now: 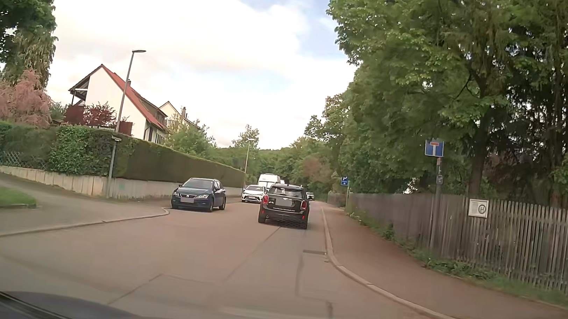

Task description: Follow the waypoints while adhering to traffic rules and regulations

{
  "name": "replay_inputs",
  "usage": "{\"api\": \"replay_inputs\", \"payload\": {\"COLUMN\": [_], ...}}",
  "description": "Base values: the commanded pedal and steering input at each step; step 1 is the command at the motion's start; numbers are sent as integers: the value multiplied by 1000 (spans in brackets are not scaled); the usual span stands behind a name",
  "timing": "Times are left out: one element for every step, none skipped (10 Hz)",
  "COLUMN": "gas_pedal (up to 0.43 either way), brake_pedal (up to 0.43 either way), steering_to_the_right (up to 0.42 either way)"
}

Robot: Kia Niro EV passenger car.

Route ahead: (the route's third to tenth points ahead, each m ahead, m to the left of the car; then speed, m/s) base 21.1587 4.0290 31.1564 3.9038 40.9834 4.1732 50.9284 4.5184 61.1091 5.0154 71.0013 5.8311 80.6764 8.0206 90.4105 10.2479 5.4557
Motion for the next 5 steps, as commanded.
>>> {"api": "replay_inputs", "payload": {"gas_pedal": [138,138,138,138,138], "brake_pedal": [0,0,0,0,0], "steering_to_the_right": [-2,-2,-4,-5,-4]}}
